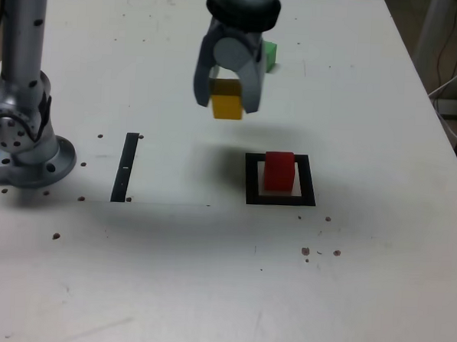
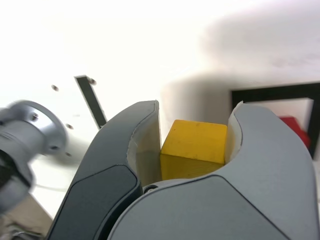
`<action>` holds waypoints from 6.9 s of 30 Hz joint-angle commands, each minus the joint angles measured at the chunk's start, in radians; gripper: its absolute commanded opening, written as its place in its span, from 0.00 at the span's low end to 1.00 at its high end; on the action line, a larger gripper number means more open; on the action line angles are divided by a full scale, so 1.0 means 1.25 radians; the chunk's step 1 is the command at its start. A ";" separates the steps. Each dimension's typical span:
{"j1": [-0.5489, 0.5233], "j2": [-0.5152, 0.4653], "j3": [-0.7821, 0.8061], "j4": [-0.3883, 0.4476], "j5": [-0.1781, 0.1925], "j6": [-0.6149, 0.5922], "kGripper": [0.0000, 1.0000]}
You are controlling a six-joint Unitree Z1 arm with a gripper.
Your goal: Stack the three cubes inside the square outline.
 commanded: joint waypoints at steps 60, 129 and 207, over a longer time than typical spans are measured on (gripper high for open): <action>-0.105 0.228 -0.210 0.051 -0.050 -0.149 0.91; 0.281 0.170 -0.273 0.118 0.142 0.262 1.00; 0.366 0.490 -0.627 0.169 0.192 0.575 0.27</action>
